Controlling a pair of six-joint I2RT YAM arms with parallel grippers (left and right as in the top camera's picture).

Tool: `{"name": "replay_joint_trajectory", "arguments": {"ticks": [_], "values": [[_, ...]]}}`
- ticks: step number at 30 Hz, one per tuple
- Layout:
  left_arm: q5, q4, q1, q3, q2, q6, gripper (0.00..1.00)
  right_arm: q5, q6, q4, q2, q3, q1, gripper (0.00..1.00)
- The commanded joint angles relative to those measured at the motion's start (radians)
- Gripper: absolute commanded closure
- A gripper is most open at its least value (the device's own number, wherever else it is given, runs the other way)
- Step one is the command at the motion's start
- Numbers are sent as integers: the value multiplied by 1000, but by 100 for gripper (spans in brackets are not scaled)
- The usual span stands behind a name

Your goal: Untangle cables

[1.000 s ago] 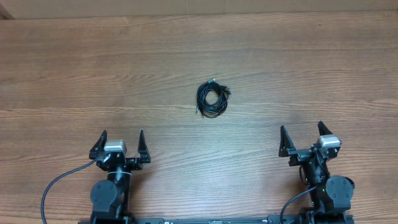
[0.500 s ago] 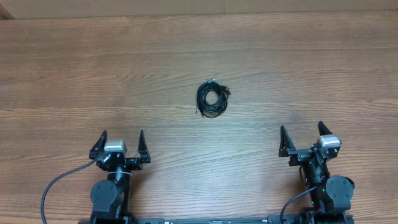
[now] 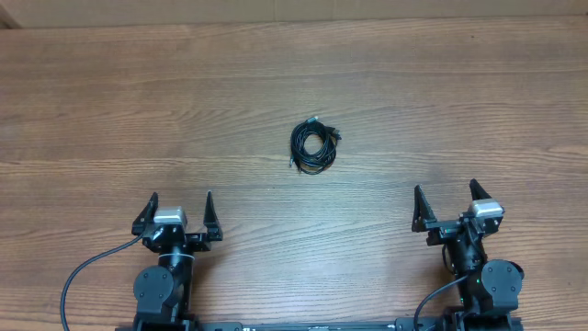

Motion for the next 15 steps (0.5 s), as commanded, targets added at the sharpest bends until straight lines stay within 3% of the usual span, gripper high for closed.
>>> {"name": "replay_joint_trajectory", "arguments": {"ticks": [1,15], "values": [[5,0,5,-3,-10,23,1,10,-5,3,-10,-10,-2,0],[5,0,5,-3,-10,23,0,10,-5,3,-10,-10,-2,0]]}}
